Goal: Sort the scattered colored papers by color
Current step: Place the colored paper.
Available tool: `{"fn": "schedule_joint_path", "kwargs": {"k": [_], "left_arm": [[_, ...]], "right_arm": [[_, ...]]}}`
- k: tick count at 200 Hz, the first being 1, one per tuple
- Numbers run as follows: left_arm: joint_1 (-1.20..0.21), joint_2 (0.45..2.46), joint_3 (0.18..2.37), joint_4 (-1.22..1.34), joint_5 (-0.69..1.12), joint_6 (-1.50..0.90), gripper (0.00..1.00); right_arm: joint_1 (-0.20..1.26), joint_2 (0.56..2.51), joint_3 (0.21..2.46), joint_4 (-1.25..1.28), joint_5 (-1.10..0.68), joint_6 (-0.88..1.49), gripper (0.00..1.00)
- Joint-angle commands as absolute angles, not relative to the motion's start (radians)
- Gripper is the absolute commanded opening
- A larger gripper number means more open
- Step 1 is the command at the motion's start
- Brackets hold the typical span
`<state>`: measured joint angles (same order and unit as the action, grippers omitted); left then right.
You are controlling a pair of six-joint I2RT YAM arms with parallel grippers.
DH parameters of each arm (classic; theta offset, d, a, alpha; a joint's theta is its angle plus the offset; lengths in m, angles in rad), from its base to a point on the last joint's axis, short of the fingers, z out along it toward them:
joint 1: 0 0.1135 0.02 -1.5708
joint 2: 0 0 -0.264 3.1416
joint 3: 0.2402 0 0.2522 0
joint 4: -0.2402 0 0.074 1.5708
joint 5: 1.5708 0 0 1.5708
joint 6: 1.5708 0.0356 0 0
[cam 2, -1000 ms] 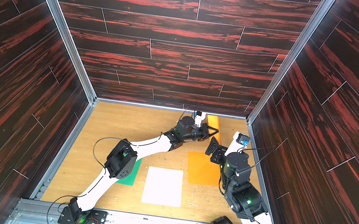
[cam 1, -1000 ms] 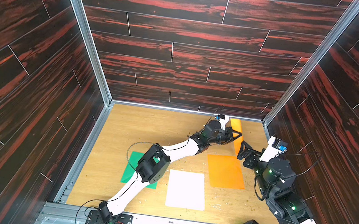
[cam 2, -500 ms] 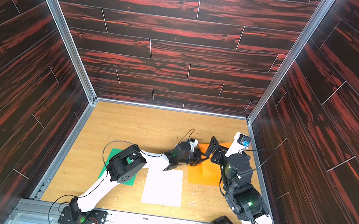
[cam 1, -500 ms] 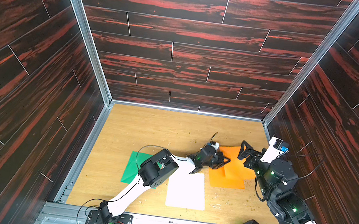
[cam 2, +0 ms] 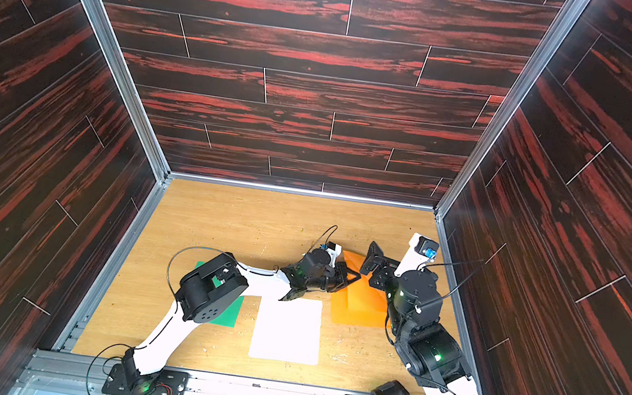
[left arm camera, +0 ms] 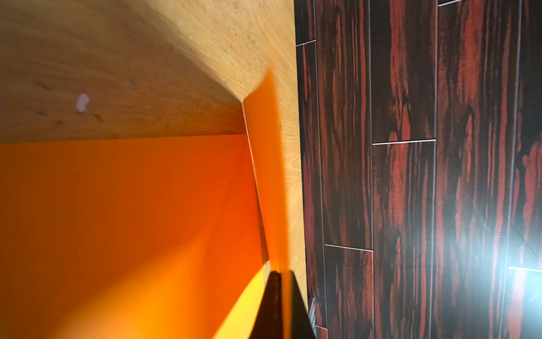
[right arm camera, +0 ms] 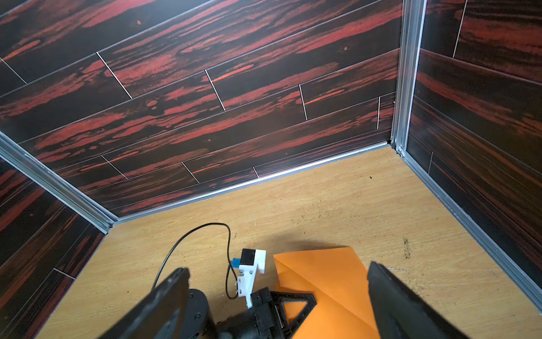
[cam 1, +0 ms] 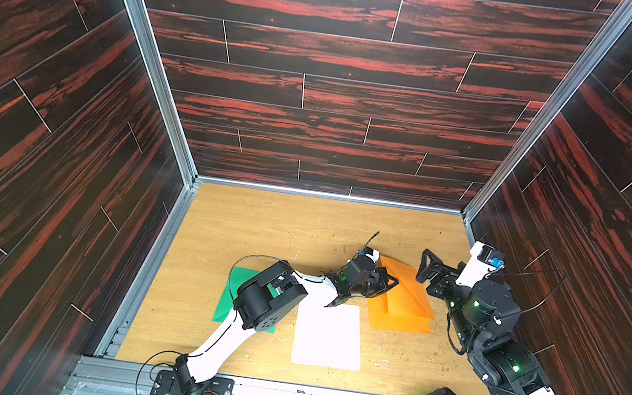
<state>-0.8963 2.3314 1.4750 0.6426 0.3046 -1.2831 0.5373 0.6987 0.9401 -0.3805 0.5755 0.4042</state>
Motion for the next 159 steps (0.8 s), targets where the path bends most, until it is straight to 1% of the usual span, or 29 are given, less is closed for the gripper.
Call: {"fn": "schedule_joint_path", "kwargs": {"k": [1,146,159], "left_arm": [[-0.898,2.273,1.445,0.605,0.297,-1.249,0.00],[-0.905,2.247,1.370,0.543,0.340,-1.209,0.00],[-0.905,2.249,1.370,0.544,0.340,-1.209,0.17]], "right_arm": [[0.535,0.704,0.936,-0.371,0.572,0.405,0.98],[0.535,0.739,0.934,-0.358,0.553,0.408,0.98],[0.535,0.743,0.932,-0.356,0.546,0.408,0.98]]}}
